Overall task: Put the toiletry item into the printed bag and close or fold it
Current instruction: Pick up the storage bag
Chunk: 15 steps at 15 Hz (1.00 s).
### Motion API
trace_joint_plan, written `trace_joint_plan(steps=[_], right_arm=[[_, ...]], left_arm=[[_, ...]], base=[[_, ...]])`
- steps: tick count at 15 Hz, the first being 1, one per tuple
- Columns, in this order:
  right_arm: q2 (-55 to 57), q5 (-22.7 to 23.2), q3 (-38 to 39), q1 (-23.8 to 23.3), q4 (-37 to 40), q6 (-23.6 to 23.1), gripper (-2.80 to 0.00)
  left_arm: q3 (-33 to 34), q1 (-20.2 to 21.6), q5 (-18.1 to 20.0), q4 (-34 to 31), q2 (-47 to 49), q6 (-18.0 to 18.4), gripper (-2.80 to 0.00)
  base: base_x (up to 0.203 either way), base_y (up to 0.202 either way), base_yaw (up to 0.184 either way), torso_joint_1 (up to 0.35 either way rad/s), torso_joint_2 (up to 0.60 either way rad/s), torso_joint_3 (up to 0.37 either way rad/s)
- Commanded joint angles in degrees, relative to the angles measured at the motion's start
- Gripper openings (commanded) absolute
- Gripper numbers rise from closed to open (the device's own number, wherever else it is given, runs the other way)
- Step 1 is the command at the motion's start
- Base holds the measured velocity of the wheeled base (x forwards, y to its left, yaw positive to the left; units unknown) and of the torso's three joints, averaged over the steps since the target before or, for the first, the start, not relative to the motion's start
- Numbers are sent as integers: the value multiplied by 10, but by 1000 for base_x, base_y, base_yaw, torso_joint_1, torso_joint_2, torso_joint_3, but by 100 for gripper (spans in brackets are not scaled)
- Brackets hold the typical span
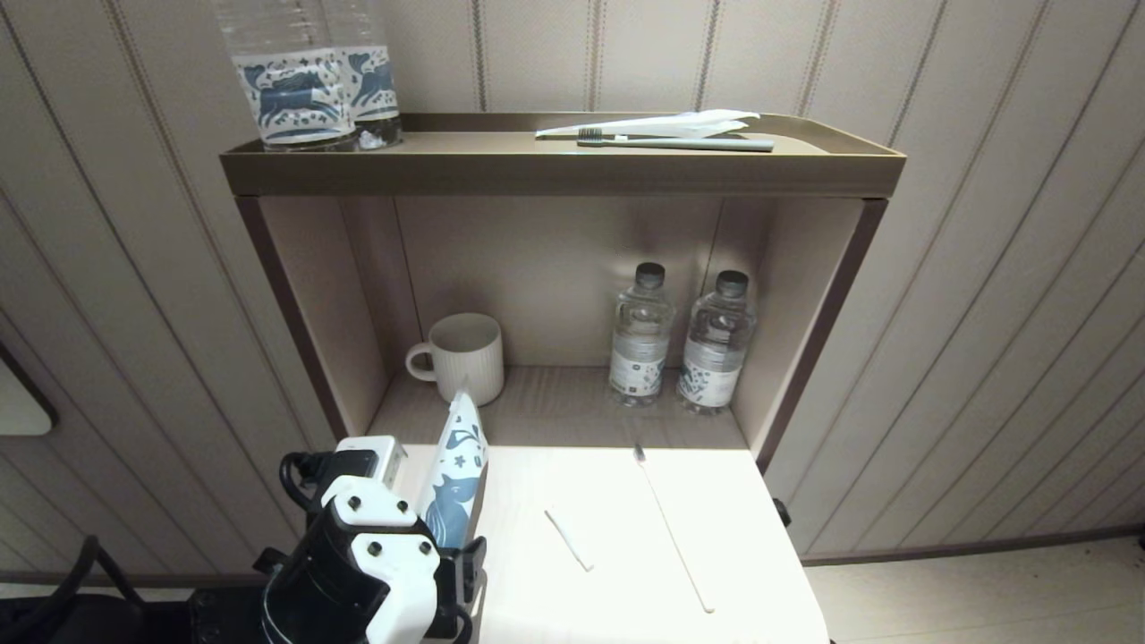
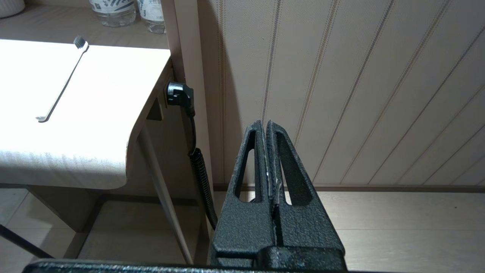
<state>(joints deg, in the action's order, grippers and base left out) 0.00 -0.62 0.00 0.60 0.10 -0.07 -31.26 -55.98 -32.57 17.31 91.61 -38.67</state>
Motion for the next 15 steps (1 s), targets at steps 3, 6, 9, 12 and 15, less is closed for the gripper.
trace_joint_plan(steps=[3,6,9,12,15], right_arm=[[0,0,0,0,0,0,-280],[0,0,0,0,0,0,-280],[0,0,0,0,0,0,-280],[0,0,0,0,0,0,-280],[0,0,0,0,-1,-2,-280]], left_arm=[[-6,0,-5,2,-1,-2,-280],[-7,0,1,5,2,-4,-280],[-4,0,6,16,4,-1,-280],[-1,1,6,15,-16,2,-280],[-1,6,7,15,-94,43,-280]], base=[[0,0,0,0,0,0],[0,0,0,0,0,0],[0,0,0,0,0,0],[0,0,0,0,0,0],[0,0,0,0,0,0]])
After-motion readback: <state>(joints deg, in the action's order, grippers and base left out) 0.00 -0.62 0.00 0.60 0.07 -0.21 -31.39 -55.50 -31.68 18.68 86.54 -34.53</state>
